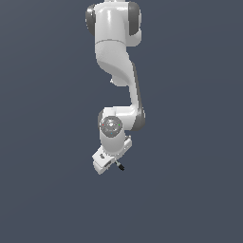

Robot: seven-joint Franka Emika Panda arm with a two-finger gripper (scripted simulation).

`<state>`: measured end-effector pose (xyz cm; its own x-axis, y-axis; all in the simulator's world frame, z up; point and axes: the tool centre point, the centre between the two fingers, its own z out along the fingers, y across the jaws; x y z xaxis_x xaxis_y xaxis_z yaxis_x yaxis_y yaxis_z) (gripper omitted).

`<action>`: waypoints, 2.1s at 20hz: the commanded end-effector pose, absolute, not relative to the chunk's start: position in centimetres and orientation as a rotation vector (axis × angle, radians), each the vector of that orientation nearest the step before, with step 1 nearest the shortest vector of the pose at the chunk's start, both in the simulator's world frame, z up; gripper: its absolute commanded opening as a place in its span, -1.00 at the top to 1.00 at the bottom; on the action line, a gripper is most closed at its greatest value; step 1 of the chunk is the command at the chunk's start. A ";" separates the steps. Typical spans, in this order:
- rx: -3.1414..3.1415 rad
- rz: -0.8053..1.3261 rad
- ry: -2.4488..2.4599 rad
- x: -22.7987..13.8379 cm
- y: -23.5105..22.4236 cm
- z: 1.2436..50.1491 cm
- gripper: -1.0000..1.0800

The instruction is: Pick up the object and move it to a goal position.

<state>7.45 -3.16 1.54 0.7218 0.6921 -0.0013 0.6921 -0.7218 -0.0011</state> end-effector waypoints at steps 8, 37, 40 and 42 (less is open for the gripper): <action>-2.915 0.000 -1.172 7.6 -3.2 1.0 1.00; -2.915 0.001 -1.172 1.7 0.0 4.7 1.00; -2.915 0.001 -1.172 0.0 0.9 5.8 1.00; -2.915 0.001 -1.172 -1.2 1.5 6.5 1.00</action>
